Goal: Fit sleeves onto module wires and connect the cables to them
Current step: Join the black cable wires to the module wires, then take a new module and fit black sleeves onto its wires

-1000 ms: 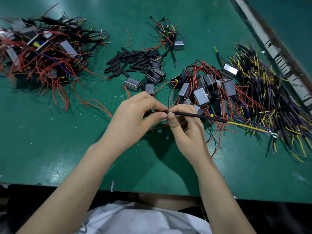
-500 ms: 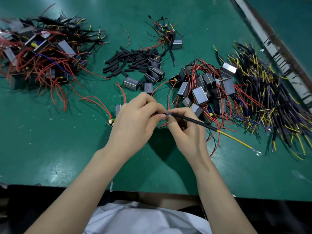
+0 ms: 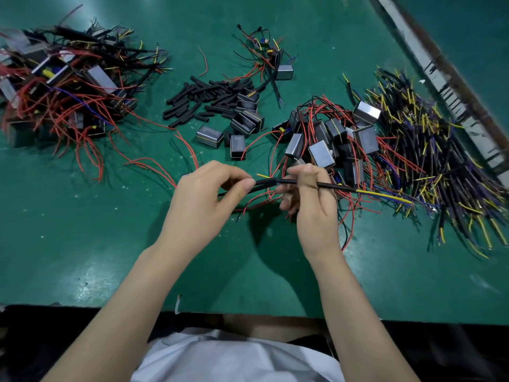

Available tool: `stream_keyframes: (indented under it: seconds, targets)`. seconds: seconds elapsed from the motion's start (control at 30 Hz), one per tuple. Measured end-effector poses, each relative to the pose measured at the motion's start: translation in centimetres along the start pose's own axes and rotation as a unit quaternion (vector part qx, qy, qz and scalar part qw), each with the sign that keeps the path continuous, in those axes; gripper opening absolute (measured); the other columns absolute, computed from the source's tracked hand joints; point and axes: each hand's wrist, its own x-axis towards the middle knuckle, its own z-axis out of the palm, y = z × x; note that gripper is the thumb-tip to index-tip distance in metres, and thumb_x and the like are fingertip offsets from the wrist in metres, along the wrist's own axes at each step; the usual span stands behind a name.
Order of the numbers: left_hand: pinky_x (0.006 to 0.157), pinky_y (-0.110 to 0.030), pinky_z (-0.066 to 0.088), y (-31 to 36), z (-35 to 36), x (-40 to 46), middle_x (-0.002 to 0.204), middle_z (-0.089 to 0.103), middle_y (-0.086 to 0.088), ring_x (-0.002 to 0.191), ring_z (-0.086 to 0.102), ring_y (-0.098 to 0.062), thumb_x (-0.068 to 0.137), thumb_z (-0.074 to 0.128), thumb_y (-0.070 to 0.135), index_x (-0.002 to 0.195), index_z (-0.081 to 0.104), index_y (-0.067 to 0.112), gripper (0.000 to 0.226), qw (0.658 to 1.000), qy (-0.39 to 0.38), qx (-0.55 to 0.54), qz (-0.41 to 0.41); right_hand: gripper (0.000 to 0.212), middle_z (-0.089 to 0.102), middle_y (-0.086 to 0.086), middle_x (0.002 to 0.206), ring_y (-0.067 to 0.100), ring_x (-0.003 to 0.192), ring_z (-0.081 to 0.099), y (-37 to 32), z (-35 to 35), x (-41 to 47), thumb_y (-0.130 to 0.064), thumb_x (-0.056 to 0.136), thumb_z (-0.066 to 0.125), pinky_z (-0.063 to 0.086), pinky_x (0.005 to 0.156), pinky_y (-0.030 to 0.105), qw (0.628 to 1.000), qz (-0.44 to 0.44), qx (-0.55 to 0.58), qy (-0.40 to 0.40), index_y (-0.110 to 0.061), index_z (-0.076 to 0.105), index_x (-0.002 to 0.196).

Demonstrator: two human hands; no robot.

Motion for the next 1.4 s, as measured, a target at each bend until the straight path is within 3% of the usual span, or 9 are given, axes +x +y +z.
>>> stream_keyframes:
  seconds: [0.27,0.4,0.5,0.63,0.77,0.93,1.0,1.17,1.4]
  targets:
    - [0.078,-0.010,0.038,0.7,0.7,-0.2,0.085,0.060,0.009,0.080,0.054,-0.005,0.087,0.066,0.019,0.093,0.071,0.011,0.011,0.999,-0.027,-0.016,0.018,0.008,0.062,-0.005,0.063,0.008,0.049,0.052,-0.1,-0.1,0.1,-0.021,0.089,0.044,0.038,0.046,0.016,0.998,0.019,0.054,-0.001,-0.019,0.050,0.095]
    - [0.085,-0.042,0.047,0.3,0.2,-0.7,0.092,0.056,0.016,0.088,0.057,-0.009,0.088,0.058,0.041,0.101,0.065,0.023,0.023,0.999,0.006,-0.031,-0.011,0.016,0.064,-0.006,0.064,0.007,0.051,0.055,-0.5,-0.3,0.6,-0.017,0.082,0.047,0.037,0.046,0.019,0.987,0.067,0.139,0.032,-0.022,0.052,0.098]
    - [0.087,-0.051,0.045,-1.1,-1.3,-0.9,0.099,0.054,0.017,0.097,0.056,-0.013,0.085,0.053,0.053,0.108,0.058,0.032,0.032,1.000,0.014,-0.005,-0.025,0.014,0.063,-0.007,0.062,0.007,0.052,0.056,-0.8,-0.3,1.1,-0.011,0.087,0.046,0.037,0.046,0.018,0.974,0.101,0.193,0.058,-0.019,0.050,0.098]
    - [0.092,-0.034,0.029,-2.7,-2.1,-0.4,0.120,0.056,0.016,0.119,0.048,-0.010,0.075,0.050,0.071,0.122,0.059,0.031,0.063,0.987,-0.128,0.093,0.035,0.021,0.061,-0.004,0.064,0.008,0.054,0.057,-1.7,0.5,1.3,0.000,0.094,0.039,0.039,0.045,0.019,0.966,0.113,0.225,0.053,-0.017,0.052,0.099]
    - [0.097,-0.030,0.023,-2.9,-1.9,1.3,0.124,0.062,0.009,0.128,0.046,-0.006,0.080,0.051,0.057,0.116,0.065,0.023,0.052,0.975,-0.196,0.080,0.062,0.020,0.060,-0.004,0.061,0.007,0.053,0.057,-3.8,2.5,2.5,-0.002,0.096,0.040,0.040,0.044,0.017,0.961,0.109,0.255,0.010,-0.017,0.052,0.100]
    - [0.089,-0.024,0.045,-3.7,-4.6,2.3,0.100,0.070,0.007,0.097,0.060,0.000,0.085,0.059,0.038,0.102,0.070,0.006,0.037,0.973,-0.195,-0.123,-0.007,0.019,0.057,-0.006,0.056,0.004,0.049,0.055,-6.8,5.1,6.4,-0.007,0.097,0.042,0.041,0.043,0.014,0.948,0.128,0.289,-0.017,-0.021,0.055,0.096]
    - [0.081,-0.016,0.044,-3.5,-5.6,2.7,0.086,0.068,0.018,0.086,0.059,0.005,0.083,0.057,0.036,0.095,0.072,0.005,0.036,0.967,-0.166,-0.189,-0.044,0.016,0.056,-0.006,0.053,0.005,0.046,0.051,-7.6,6.5,8.3,-0.010,0.098,0.043,0.039,0.044,0.014,0.955,0.140,0.258,-0.035,-0.021,0.054,0.095]
    - [0.066,-0.015,0.045,-2.4,-7.9,5.3,0.065,0.066,0.010,0.066,0.055,-0.001,0.082,0.061,0.030,0.077,0.071,0.019,0.015,0.960,0.012,-0.263,-0.099,0.009,0.064,-0.005,0.068,0.008,0.047,0.052,-8.9,9.6,12.0,-0.030,0.098,0.045,0.038,0.041,0.015,0.947,0.191,0.219,-0.135,-0.023,0.050,0.099]
    - [0.055,-0.028,0.037,-2.0,-13.8,12.2,0.051,0.053,0.001,0.051,0.044,-0.008,0.091,0.061,0.029,0.072,0.069,0.008,0.029,0.982,0.174,-0.015,-0.067,0.011,0.066,-0.006,0.067,0.009,0.051,0.053,-7.9,11.4,12.0,-0.029,0.098,0.043,0.035,0.041,0.017,0.949,0.216,0.152,-0.171,-0.023,0.050,0.103]
